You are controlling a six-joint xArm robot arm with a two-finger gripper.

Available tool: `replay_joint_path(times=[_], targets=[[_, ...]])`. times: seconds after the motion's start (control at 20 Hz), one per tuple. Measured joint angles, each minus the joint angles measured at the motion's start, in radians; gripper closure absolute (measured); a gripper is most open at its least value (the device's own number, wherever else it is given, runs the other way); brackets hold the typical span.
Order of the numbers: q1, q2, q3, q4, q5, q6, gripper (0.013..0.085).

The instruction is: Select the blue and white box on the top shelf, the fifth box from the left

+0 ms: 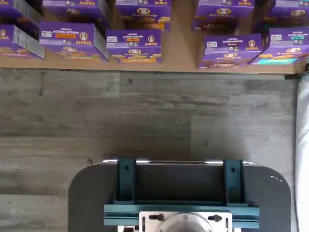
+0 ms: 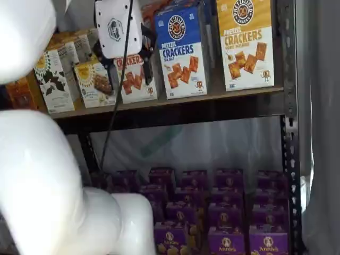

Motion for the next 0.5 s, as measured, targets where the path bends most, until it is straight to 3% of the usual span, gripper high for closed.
replay_joint_path(times=[0.2, 0.5], targets=[[-0.035, -0.008, 0.008, 0.041, -0.013, -0.018, 0.0130], [-0.016, -0.016, 0.016, 0.017, -0.048, -0.011, 0.0130]])
